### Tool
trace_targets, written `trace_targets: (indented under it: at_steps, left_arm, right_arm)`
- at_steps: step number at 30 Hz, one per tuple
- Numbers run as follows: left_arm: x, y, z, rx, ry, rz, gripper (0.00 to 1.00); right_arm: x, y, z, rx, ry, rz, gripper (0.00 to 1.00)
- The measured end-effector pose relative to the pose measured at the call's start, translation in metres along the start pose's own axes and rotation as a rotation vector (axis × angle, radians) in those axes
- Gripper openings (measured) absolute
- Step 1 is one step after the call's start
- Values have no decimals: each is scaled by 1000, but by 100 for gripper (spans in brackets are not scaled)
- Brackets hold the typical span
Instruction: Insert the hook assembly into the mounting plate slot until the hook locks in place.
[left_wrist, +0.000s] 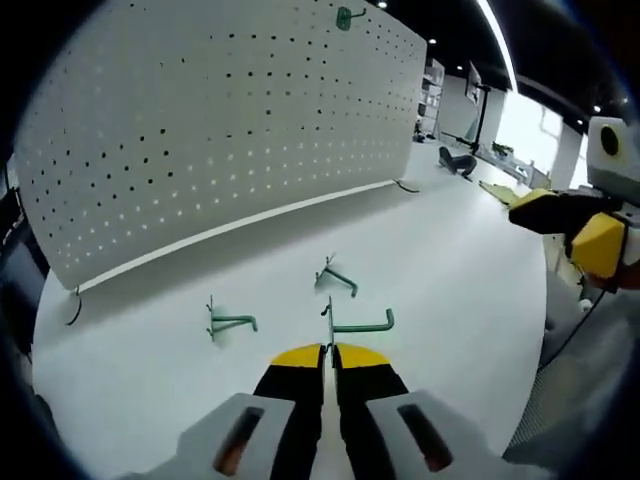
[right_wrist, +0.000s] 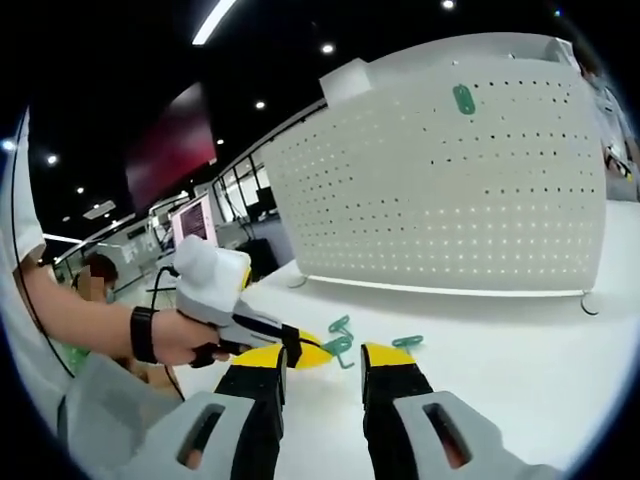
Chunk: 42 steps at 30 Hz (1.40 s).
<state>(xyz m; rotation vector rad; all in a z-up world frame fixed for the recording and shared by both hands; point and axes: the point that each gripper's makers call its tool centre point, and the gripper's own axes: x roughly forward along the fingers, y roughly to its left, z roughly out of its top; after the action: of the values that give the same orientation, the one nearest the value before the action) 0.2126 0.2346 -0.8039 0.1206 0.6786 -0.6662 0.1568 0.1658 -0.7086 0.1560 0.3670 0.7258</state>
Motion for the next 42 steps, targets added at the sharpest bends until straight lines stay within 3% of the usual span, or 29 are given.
trace_targets:
  at_steps: [14,42]
  left_arm:
    - [-26,-10,8,-25,-73,3,4]
    - [-65,-48,31,-30,-226,-95,3]
  right_arm:
    - [2,13,3,1,-14,26,29]
    - [-3,25,-1,69,-30,29,26]
